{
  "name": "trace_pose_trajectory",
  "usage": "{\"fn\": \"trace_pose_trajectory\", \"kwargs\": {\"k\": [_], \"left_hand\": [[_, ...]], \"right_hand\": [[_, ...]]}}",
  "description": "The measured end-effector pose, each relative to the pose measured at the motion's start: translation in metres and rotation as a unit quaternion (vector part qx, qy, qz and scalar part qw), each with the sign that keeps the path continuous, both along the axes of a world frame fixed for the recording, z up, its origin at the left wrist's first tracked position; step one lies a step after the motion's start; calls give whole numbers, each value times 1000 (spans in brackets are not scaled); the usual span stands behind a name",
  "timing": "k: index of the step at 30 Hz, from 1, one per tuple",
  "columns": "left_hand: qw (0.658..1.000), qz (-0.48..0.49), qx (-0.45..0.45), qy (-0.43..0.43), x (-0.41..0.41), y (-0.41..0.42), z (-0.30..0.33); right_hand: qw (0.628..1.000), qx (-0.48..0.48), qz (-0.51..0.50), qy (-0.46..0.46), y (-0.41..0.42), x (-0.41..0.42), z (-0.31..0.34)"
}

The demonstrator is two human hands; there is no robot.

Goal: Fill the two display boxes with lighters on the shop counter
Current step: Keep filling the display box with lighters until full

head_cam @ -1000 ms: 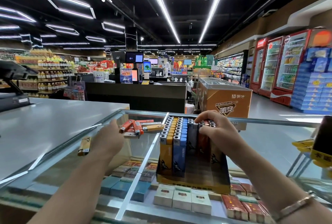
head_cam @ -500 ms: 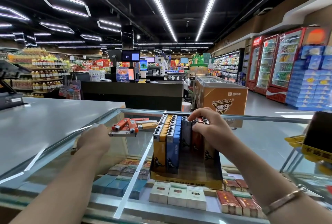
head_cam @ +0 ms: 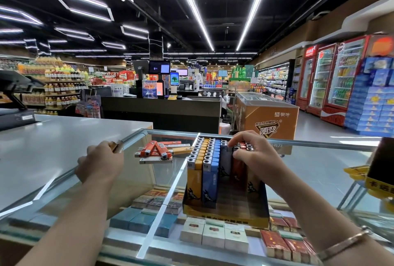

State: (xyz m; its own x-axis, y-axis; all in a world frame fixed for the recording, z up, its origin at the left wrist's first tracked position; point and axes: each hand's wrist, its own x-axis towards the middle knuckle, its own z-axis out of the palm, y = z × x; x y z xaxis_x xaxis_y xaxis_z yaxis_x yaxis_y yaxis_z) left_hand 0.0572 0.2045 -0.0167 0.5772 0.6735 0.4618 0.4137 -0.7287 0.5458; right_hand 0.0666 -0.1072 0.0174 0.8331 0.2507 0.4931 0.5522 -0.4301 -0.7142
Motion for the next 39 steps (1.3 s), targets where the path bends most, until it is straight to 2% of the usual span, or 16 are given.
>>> {"fn": "trace_pose_trajectory", "kwargs": {"k": [4,8,17,23,30,32,34,37,39], "left_hand": [[993,12,31,115,1,-1,1],[986,6,53,159,1,-6,3],[985,-75,85,130,0,-11,3],[991,-91,83,54,-3,-17,6],[979,-112,97,138,-3,-15,3],[983,-130,88,94,-2,-18,4],[983,-167,74,-8,-2,-27,8],[952,-253,19,-170,-5,-48,22],[931,-283,17,-228,-7,-64,33]], "right_hand": [[1000,3,4,0,0,1,-2],[1000,-3,5,-1,0,2,-1],[1000,-12,7,8,-1,0,0],[1000,-21,7,3,-1,1,1],[1000,-24,7,2,-1,1,1],[1000,-26,7,2,-1,1,1],[1000,-29,4,3,0,1,2],[999,-39,2,2,-1,0,3],[998,-56,-7,-6,-1,-1,4]]}}
